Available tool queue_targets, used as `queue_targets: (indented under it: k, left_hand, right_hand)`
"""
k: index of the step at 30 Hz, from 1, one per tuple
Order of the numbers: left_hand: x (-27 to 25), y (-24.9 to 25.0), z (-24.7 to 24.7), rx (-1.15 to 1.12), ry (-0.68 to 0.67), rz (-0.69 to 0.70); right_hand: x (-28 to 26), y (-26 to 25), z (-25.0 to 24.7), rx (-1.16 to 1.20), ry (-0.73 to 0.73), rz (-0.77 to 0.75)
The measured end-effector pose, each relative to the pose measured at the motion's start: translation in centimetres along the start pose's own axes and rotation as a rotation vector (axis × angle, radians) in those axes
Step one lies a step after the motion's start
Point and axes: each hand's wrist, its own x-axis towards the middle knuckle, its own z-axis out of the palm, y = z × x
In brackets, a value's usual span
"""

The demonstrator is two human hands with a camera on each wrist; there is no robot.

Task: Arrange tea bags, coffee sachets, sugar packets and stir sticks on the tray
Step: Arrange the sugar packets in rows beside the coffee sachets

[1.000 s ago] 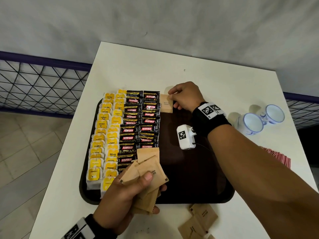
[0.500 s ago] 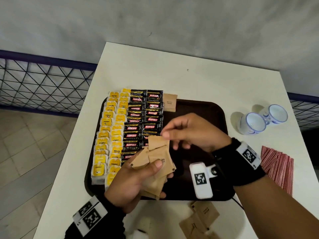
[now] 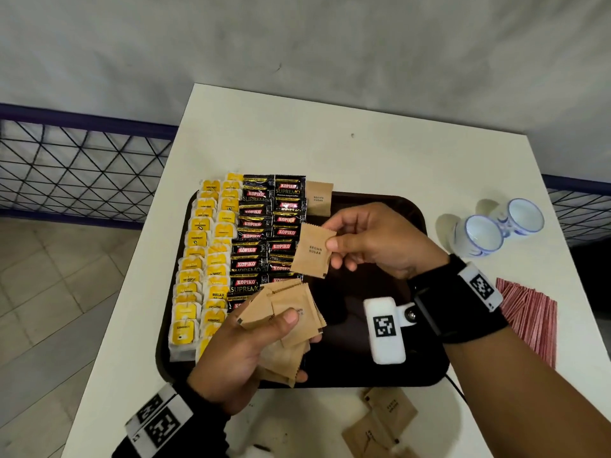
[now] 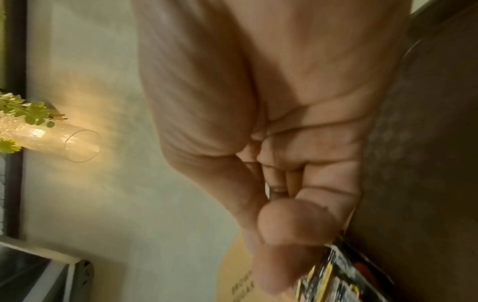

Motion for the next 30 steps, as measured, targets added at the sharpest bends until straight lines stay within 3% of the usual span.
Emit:
queue_targets:
  k: [7,15,30]
  left_hand:
    - [-0.6,-0.4,-0.2,-0.043,0.001,-0.008]
    - [-0.7,-0.9,-0.3,-0.047,-0.012,-0.013]
    - [-0.6,-1.0,-0.5,-0.041,-0.020,-0.018]
  right_hand:
    - [3.8,0.8,-3.3,-0.114,0.357,0.033]
    - [7.3,1.6,-3.8,-0.166,0.390,0.093]
    - [9.0,2.3,-2.8,-0.203,0.549,0.116]
